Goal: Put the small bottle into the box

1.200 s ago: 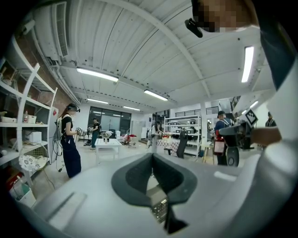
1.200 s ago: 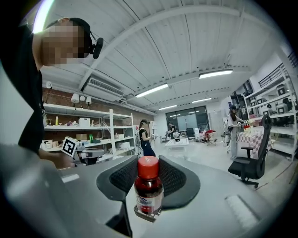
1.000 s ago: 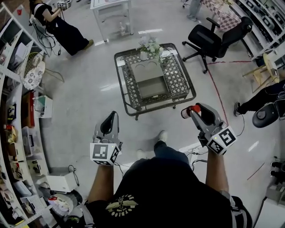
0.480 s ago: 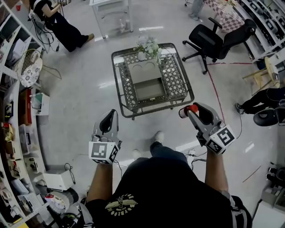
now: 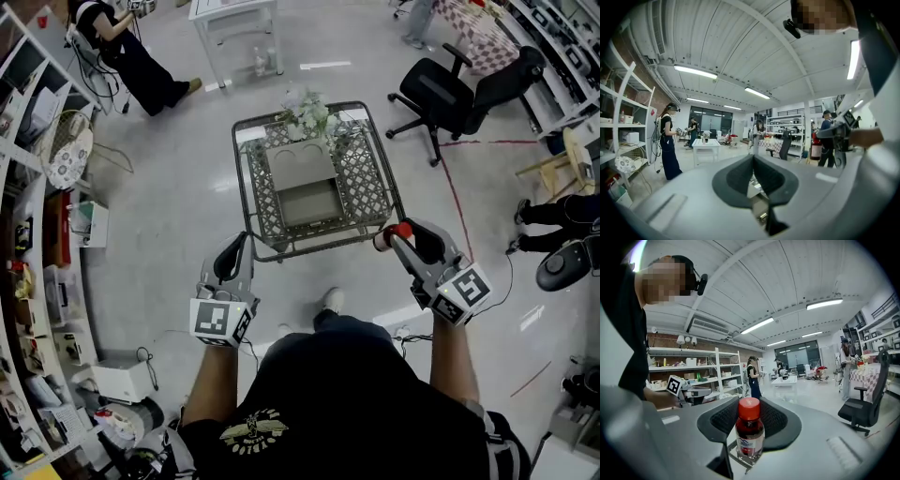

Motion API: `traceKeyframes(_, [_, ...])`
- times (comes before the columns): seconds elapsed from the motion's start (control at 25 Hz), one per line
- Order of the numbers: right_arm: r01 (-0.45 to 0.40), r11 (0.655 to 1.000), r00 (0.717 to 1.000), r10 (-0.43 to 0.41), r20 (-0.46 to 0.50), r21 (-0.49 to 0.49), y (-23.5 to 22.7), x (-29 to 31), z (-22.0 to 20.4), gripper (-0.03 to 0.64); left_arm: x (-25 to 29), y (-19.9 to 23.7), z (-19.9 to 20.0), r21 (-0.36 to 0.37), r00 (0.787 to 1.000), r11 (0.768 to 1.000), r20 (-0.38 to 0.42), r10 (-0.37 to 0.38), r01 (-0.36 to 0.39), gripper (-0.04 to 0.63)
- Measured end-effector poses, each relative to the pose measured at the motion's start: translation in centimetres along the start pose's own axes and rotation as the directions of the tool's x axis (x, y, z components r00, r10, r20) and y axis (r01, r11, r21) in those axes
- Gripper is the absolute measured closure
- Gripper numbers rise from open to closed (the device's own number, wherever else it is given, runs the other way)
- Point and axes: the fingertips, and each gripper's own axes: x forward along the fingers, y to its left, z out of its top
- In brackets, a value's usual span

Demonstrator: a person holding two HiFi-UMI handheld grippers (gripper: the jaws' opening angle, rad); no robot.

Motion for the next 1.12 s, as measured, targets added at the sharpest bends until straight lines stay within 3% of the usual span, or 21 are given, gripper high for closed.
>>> traceKeyframes(0.6, [-0.117,0.993,0.993,0.117,0.008,0.018,-6.9,1.2,0.2,0.466,3.0,-0.8,0.8,0.0,0.985,0.985,-0.019,0.173,-0.173,0.595])
traceKeyframes(1.12, [-0.152,0.988,0.985,0.152,-0.081,0.002,-7.3,6.8,-2.8,0.466,2.5,1.8,-0.3,-0.001,0.977,0.979,-0.055,0.204,-0.205,0.595])
